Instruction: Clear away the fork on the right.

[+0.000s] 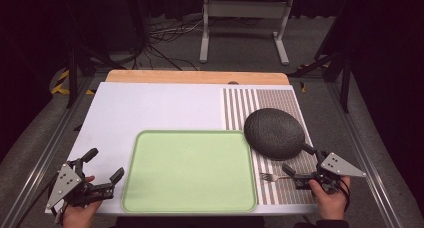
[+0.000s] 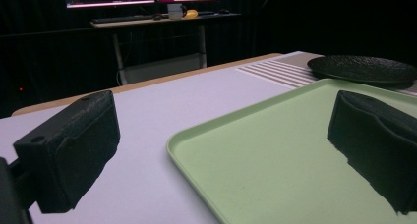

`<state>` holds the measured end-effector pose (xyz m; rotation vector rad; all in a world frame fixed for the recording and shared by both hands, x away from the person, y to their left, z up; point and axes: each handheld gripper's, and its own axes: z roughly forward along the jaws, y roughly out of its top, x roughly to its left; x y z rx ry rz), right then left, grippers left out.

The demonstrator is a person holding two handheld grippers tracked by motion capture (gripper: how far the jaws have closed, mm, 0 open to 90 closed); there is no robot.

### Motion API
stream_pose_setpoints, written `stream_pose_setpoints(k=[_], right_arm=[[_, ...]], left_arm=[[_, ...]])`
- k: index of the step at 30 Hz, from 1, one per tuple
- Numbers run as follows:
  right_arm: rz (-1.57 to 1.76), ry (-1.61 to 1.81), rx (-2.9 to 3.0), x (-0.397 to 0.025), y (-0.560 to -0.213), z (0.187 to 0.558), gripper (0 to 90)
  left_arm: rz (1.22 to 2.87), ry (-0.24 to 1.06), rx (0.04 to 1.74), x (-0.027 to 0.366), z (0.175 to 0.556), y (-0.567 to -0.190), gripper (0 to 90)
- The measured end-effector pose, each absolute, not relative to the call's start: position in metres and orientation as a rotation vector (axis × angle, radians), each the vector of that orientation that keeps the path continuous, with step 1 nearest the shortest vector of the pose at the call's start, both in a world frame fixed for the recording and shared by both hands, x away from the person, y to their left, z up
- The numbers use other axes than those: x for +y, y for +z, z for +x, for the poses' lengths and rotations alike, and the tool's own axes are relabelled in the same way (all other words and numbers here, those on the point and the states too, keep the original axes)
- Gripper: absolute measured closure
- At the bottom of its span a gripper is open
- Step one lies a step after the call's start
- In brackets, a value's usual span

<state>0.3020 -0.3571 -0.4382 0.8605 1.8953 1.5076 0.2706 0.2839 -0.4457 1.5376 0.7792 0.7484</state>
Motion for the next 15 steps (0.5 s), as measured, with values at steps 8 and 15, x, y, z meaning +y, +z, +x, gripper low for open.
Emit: stream_pose_setpoints(k=[8,15], right_arm=[[0.863,1.526,1.900,-0.3572,-0.4390,0.3019,0.3],[0.861,1.544,1.905,-0.3555,-0.4389,0.3018,0.3]], left_arm=[[1.541,0.749,0.780,0.2837,0.2710,-0.4455,0.0],[1.542,0.746,0.779,0.2845,0.2707,-0.4454,0.0]])
